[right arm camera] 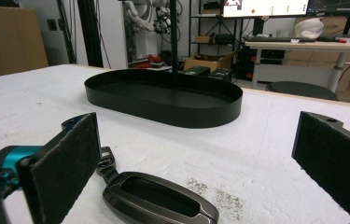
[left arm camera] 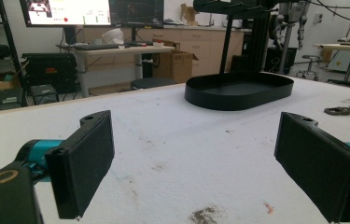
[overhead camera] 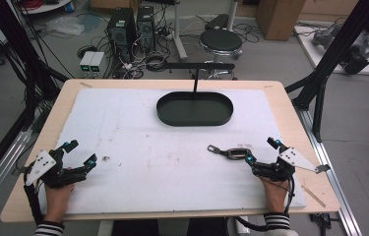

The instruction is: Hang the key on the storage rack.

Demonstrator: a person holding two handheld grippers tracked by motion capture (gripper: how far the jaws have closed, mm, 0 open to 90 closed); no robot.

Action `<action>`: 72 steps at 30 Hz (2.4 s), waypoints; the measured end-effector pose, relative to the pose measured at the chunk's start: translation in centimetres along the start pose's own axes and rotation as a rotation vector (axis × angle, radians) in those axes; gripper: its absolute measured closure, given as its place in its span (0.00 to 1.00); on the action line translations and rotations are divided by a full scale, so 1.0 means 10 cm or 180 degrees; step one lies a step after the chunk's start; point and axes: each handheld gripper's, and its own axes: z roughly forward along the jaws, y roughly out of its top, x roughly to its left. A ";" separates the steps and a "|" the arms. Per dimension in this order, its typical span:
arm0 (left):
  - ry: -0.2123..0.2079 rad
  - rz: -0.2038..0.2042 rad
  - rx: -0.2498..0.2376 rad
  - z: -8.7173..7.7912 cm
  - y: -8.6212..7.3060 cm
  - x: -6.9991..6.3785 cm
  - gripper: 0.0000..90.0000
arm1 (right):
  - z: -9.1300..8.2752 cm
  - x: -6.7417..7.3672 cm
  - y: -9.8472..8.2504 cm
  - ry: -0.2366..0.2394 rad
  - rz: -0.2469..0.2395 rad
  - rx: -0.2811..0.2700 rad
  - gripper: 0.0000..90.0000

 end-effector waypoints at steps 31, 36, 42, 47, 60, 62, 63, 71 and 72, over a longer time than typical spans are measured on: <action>-0.0008 0.0011 -0.0034 -0.01 0.00 0.00 0.14 | 0.01 -0.03 0.05 0.0079 0.0068 0.0011 0.00; -0.0006 0.0017 -0.0031 -0.01 0.00 -0.01 0.14 | 0.02 -0.03 0.19 0.0172 -0.0073 0.0103 0.00; -0.0011 0.0010 -0.0033 -0.01 0.00 0.00 0.14 | 0.08 -0.10 0.54 0.0374 -0.0319 0.0336 0.00; -0.0012 0.0026 -0.0028 -0.01 0.00 0.00 0.14 | 0.15 -0.19 0.78 0.0549 -0.0388 0.0514 0.00; -0.0015 0.0028 -0.0037 -0.01 0.00 -0.01 0.14 | 0.38 -0.33 1.16 0.0946 -0.0861 0.1105 0.00; -0.0013 0.0023 -0.0042 -0.01 0.00 -0.01 0.14 | 0.40 -0.34 1.18 0.0997 -0.0876 0.1169 0.00; -0.0013 0.0021 -0.0042 -0.01 0.00 -0.01 0.14 | 0.42 -0.36 1.19 0.1033 -0.0892 0.1202 0.00; -0.0012 0.0025 -0.0033 -0.01 0.00 0.00 0.14 | 0.56 -0.41 1.20 0.1329 -0.1007 0.1494 0.00; -0.0014 0.0027 -0.0035 -0.01 0.00 -0.01 0.14 | 0.62 -0.41 1.19 0.1417 -0.1048 0.1599 0.00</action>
